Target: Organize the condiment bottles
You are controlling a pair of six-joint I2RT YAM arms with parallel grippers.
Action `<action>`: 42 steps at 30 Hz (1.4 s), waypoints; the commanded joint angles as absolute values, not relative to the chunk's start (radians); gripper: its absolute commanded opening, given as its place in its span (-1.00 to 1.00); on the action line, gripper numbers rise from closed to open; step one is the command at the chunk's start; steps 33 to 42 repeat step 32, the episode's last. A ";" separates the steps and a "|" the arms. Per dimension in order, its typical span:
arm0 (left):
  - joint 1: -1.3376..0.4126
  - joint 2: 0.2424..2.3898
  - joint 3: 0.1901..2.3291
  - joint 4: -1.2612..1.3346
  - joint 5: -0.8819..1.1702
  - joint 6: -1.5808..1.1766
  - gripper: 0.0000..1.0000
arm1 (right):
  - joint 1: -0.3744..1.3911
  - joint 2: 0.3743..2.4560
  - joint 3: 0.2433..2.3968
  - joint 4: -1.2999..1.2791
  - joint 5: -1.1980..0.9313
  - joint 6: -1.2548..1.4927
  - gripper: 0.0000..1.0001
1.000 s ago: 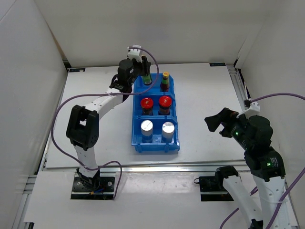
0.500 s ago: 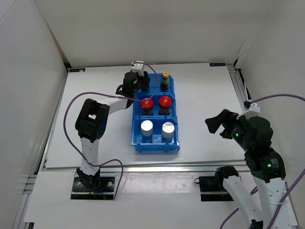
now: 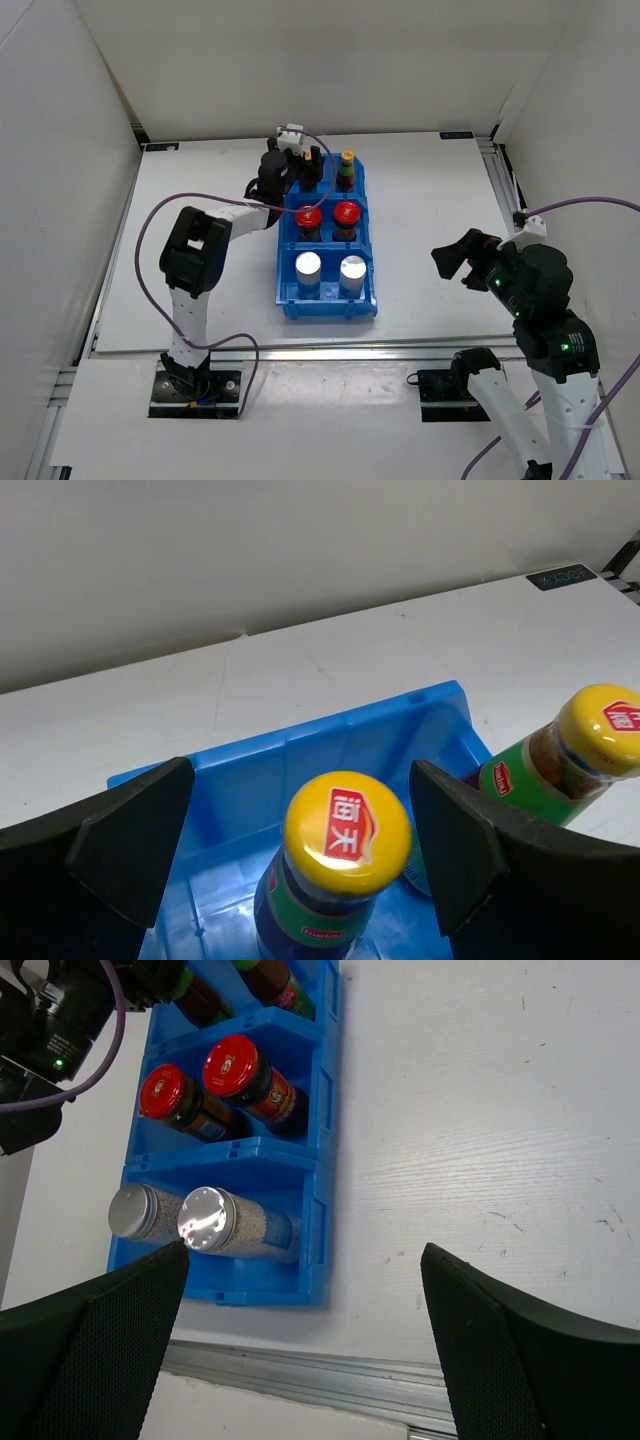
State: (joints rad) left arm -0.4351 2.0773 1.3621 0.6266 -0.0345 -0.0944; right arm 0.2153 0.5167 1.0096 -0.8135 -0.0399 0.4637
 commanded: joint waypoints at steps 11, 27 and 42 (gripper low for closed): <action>-0.457 1.794 1.460 0.614 -0.094 -0.041 1.00 | 0.212 0.528 1.006 -0.799 0.031 0.459 1.00; -0.457 1.010 1.189 -0.049 -0.319 0.037 1.00 | 0.212 0.857 1.157 -0.818 0.249 0.384 1.00; -0.448 0.691 0.958 -0.179 -0.497 0.156 1.00 | 0.212 0.913 1.167 -0.772 0.265 0.348 1.00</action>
